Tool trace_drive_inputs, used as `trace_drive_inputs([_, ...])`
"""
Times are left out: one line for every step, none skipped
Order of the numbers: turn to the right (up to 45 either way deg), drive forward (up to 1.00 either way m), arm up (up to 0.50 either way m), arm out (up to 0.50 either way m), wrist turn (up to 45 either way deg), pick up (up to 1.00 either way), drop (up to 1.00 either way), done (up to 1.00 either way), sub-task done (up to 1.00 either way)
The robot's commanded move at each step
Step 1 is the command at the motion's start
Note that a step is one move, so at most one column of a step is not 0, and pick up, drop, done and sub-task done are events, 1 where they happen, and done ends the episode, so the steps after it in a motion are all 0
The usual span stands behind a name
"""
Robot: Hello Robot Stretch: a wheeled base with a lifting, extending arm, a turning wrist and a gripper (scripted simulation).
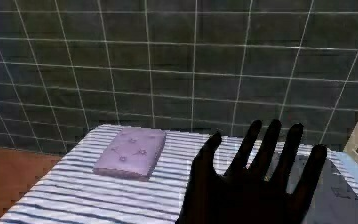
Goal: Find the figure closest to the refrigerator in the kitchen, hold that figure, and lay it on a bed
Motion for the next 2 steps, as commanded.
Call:
trace_drive_inputs([-15.0,0.00,0.00,0.00,0.0,0.00,0.00,0.00,0.00])
trace_drive_inputs([45.0,0.00,0.00,0.00,0.0,0.00,0.00,0.00,0.00])
